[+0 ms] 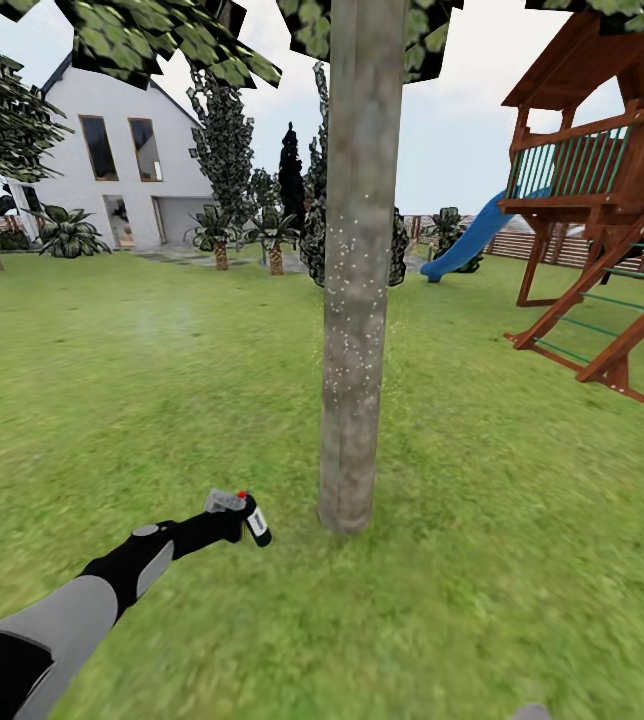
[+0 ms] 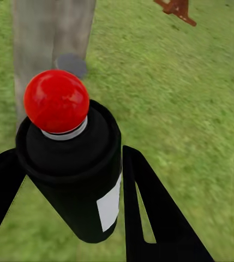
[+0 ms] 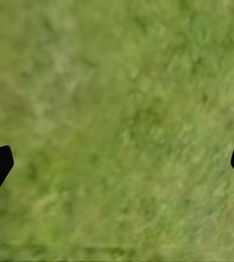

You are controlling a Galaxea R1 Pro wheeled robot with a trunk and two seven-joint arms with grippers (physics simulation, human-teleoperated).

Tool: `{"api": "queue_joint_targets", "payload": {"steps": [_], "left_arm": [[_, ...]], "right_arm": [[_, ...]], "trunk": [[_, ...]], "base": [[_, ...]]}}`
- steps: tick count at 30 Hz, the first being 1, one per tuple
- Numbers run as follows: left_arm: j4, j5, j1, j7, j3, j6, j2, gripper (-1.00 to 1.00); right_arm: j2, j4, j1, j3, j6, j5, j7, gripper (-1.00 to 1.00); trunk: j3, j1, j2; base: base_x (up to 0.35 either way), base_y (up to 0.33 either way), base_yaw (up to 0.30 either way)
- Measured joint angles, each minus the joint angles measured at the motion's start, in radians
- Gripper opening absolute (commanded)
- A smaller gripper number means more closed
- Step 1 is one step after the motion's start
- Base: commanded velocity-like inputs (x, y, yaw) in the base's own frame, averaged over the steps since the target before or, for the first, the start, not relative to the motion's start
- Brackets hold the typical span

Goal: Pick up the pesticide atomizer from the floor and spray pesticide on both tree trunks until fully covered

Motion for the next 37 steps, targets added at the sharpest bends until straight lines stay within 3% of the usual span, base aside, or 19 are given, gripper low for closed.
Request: {"api": "queue_joint_targets", "payload": {"steps": [4,8,29,33,37], "left_arm": [[0.000,0.008,0.000,0.010,0.000,0.000,0.005,-1.00],[0.000,0.010,0.000,0.066,0.000,-0.001,0.006,-1.00],[-0.001,0.011,0.000,0.073,0.030,-0.004,0.006,-1.00],[0.034,0.011,0.000,0.073,0.031,-0.006,0.053,-1.00],[0.058,0.035,0.000,0.072,0.033,-0.008,0.068,-1.00]], "right_arm": [[0.007,0.002,0.133,-0.004,-0.037,-0.001,-0.001,1.00],[0.011,0.002,0.205,-0.003,-0.075,0.003,0.004,1.00],[0.014,0.001,0.218,0.000,-0.083,0.002,0.005,1.00],[0.014,0.001,0.218,0.000,-0.083,0.002,0.005,1.00],[0.014,0.001,0.218,0.000,-0.083,0.002,0.005,1.00]], "trunk": [[0.000,0.000,0.000],[0.000,0.000,0.000],[0.000,0.000,0.000],[0.000,0.000,0.000],[0.000,0.000,0.000]], "base": [[0.000,0.000,0.000],[0.000,0.000,0.000],[0.000,0.000,0.000],[0.000,0.000,0.000],[0.000,0.000,0.000]]}}
